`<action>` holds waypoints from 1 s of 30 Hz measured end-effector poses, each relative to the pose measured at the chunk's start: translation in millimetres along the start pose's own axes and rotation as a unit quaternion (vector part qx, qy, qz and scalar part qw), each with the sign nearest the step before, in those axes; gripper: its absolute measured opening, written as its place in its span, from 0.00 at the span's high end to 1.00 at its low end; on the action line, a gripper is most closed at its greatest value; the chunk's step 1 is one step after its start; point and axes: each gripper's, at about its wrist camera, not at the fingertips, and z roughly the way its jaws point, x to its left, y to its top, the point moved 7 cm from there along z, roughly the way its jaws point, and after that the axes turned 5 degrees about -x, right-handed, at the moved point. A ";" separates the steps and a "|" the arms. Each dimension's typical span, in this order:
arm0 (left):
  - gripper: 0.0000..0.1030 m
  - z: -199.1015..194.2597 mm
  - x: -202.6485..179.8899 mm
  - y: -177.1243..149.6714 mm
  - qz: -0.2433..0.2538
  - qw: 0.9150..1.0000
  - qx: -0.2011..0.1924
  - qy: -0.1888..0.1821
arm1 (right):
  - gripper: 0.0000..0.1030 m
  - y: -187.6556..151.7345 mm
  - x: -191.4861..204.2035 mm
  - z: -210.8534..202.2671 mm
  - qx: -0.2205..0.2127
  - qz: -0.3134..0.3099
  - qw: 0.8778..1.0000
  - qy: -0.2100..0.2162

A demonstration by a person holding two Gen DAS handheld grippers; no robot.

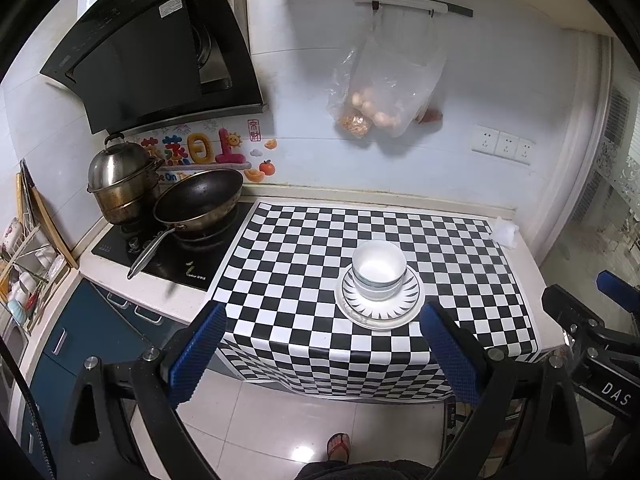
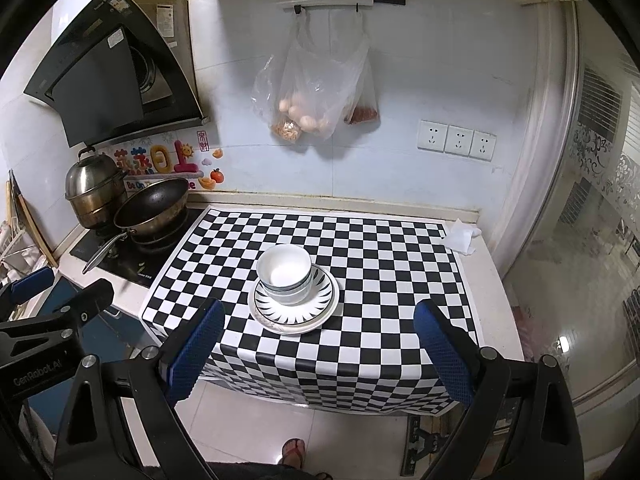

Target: Organize plates and bowls

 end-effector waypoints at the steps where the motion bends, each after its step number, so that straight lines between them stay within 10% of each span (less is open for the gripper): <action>1: 0.04 0.3 0.7 -0.1 0.000 1.000 0.001 0.000 | 0.05 0.0 0.0 -0.4 0.000 0.000 1.000 0.000; 30: 0.04 -1.9 5.7 -4.0 -0.001 1.000 0.001 0.001 | 0.05 -1.2 -7.2 3.7 0.006 -0.008 1.000 -0.002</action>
